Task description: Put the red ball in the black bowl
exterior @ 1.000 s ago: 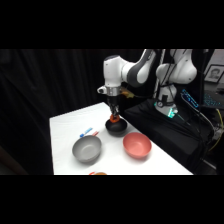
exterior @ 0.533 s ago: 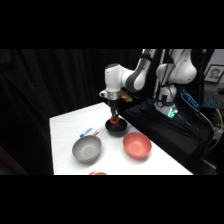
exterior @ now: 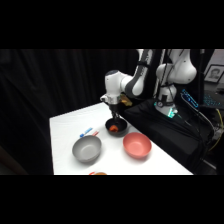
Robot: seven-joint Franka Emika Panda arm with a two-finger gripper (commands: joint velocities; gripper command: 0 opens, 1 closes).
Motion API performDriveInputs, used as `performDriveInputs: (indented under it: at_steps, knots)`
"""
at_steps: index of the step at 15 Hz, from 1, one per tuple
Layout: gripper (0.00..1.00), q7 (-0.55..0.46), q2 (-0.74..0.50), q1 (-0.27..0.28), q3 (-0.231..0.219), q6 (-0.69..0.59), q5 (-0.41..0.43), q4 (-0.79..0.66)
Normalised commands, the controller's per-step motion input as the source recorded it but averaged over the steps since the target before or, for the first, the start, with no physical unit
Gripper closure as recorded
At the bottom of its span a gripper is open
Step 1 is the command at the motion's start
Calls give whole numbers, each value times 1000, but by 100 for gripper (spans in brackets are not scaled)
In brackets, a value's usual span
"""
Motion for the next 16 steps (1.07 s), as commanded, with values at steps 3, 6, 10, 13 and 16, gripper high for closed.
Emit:
performDriveInputs:
  at_steps: [3, 6, 10, 13, 16]
  knots:
    - [0, -153, -183, -53, -35, -146, 40, 15]
    - [0, -127, -407, -32, -51, -390, -49, 17]
    - [0, -157, -437, -53, -39, -510, -67, 106]
    - [0, -209, -327, -70, -37, -535, -35, 228]
    - [0, -229, -245, -57, -41, -425, -32, 253]
